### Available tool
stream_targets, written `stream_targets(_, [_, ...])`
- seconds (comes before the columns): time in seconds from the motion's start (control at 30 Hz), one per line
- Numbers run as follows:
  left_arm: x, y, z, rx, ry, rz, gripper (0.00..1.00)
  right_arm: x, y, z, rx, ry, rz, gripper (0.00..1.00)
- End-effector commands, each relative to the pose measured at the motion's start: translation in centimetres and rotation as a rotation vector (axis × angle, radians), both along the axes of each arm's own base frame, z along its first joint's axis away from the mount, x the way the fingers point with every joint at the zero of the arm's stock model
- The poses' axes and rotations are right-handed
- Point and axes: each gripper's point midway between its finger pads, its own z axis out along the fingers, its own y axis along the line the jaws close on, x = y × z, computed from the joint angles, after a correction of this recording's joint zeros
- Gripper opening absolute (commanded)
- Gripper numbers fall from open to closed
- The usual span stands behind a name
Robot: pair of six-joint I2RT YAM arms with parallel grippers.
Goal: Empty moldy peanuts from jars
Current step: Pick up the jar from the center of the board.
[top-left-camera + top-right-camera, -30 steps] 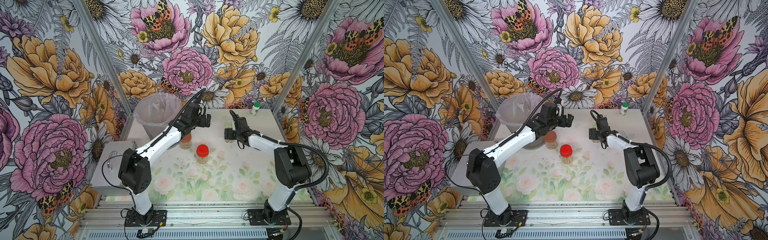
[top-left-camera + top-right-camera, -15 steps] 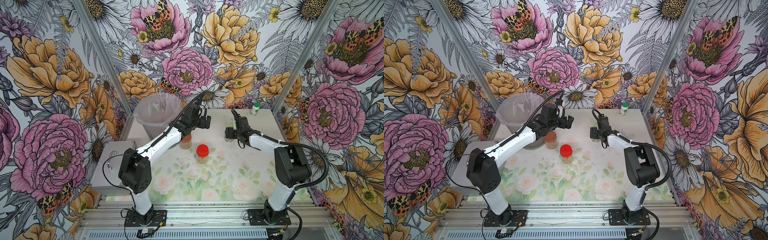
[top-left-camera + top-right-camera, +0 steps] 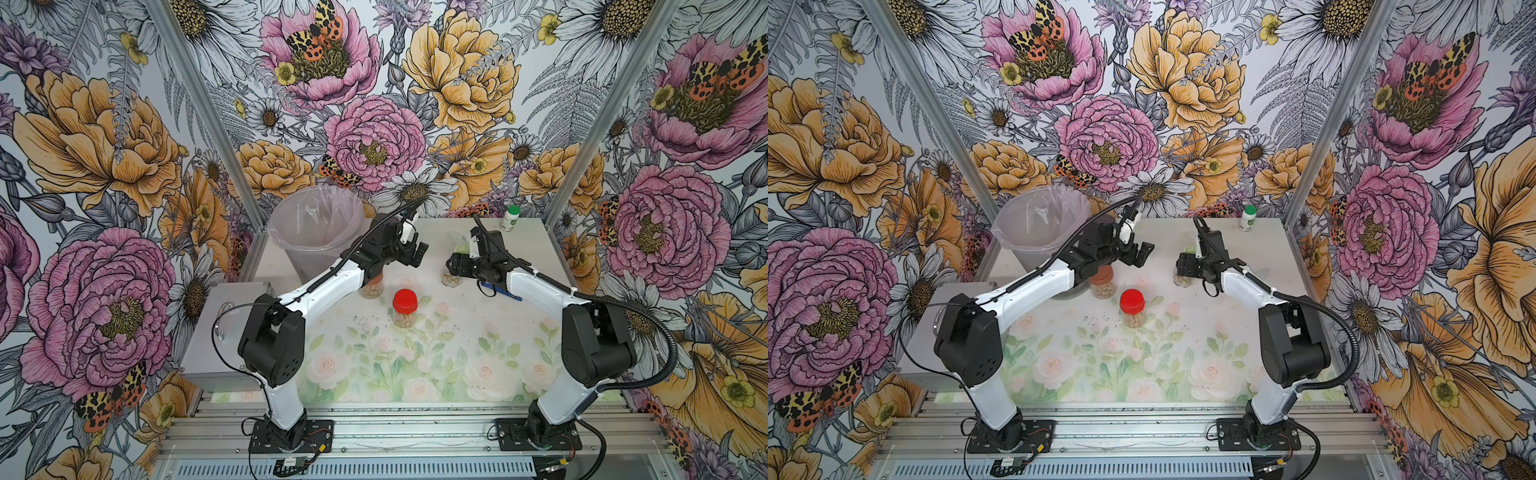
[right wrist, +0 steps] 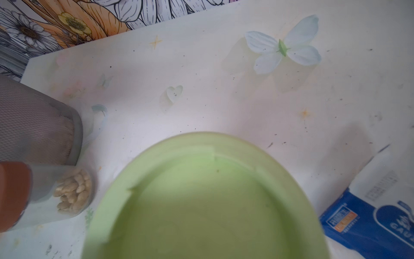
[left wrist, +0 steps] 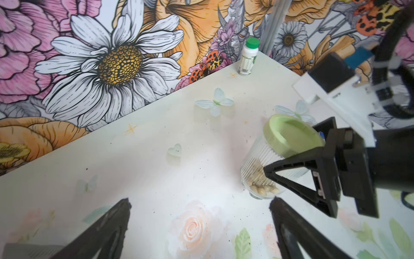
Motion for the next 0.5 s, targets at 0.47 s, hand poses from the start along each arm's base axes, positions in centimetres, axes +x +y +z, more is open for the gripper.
stream_targets(0.47, [-5.0,-3.5,3.4,-0.04,-0.189,-0.393,0.99,-1.1,2.9,14.6,0.374,-0.188,0.096,0.47])
